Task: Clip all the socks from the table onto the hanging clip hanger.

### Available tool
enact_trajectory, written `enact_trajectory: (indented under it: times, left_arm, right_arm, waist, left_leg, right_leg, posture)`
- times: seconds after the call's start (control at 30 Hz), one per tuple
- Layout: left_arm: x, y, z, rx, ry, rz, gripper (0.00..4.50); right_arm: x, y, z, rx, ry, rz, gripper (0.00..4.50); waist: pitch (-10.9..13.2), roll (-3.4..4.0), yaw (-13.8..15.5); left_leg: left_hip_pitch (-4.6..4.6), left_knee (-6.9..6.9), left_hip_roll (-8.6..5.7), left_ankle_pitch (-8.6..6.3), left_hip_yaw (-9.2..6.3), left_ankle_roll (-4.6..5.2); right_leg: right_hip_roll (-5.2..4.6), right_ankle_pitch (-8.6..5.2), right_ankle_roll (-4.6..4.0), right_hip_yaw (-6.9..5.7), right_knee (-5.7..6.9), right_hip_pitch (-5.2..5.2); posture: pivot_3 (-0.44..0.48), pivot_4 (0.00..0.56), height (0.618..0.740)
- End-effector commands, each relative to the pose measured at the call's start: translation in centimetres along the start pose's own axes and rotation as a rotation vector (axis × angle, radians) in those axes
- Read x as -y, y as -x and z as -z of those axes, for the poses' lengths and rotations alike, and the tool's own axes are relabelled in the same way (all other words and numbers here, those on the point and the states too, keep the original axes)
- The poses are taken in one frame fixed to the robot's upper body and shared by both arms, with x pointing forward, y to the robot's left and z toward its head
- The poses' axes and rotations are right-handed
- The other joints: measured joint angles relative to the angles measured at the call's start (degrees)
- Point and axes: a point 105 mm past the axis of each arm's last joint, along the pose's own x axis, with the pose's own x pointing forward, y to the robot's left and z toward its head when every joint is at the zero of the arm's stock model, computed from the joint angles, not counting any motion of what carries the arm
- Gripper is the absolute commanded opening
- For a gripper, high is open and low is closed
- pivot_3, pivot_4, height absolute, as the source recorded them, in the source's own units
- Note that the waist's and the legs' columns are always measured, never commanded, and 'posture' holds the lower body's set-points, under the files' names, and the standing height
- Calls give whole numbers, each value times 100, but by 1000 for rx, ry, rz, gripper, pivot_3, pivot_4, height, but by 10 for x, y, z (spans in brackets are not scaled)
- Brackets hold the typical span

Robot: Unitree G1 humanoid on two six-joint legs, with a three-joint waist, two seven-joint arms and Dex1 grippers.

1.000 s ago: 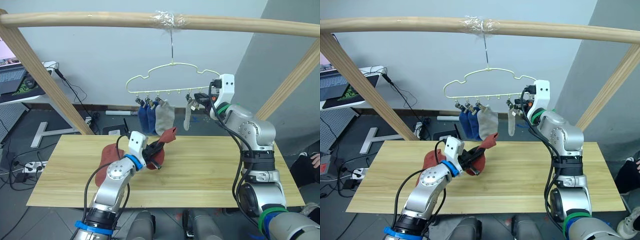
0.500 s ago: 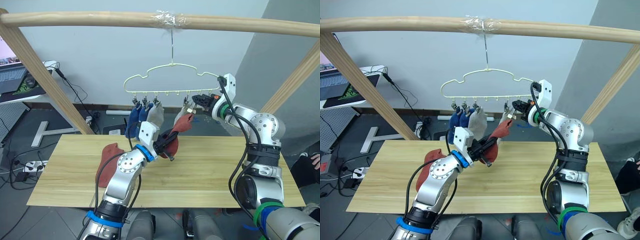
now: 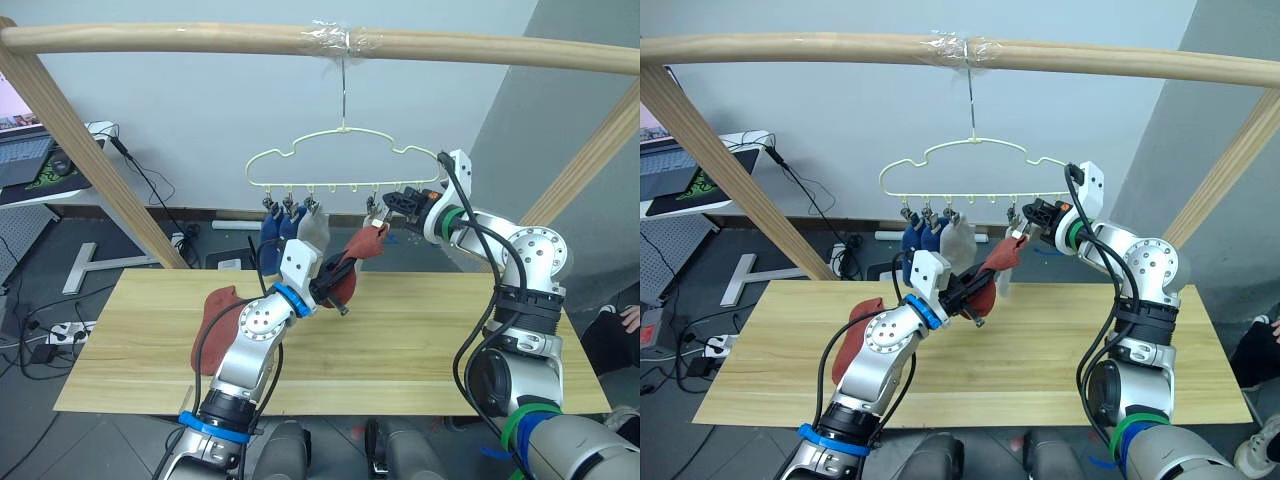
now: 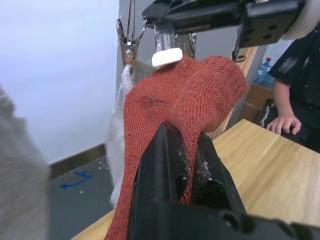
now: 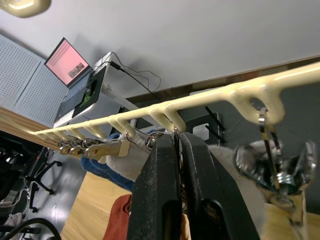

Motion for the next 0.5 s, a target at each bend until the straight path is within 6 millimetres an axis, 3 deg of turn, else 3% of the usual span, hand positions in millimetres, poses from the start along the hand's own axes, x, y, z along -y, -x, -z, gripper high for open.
enact_trajectory:
  times: [0.03, 0.3, 0.4, 0.5]
  left_arm:
    - [2, -7, -16, 64, -41, 6, 45]
    - [-2, -12, -23, 83, -58, -16, 45]
    - [-1, -11, -22, 83, -56, -9, 0]
    - [0, -11, -23, 86, -49, -1, 0]
  right_arm:
    - [5, 4, 0, -2, -15, 27, 0]
    - [7, 6, -1, 1, -61, 29, 0]
    - [6, 7, -3, 8, -67, 17, 745]
    - [8, 9, -6, 24, -71, 17, 1965]
  waist:
    - [0, 0, 0]
    - [0, 0, -1]
    - [0, 0, -5]
    - [0, 1, -20]
  left_leg:
    - [0, 0, 0, 0, 0, 0]
    - [-1, 0, 0, 0, 0, 0]
    - [-1, 0, 1, 0, 0, 0]
    - [-2, -1, 2, 0, 1, 0]
  right_leg:
    - [0, 0, 0, -1, 0, 0]
    - [3, 0, 1, -1, 0, 0]
    - [3, 0, 0, -1, 0, 0]
    - [4, 0, 0, 0, 0, -2]
  posture:
    - [-36, 154, 740]
    - [-37, 153, 740]
    - [-37, 153, 740]
    - [-37, 153, 740]
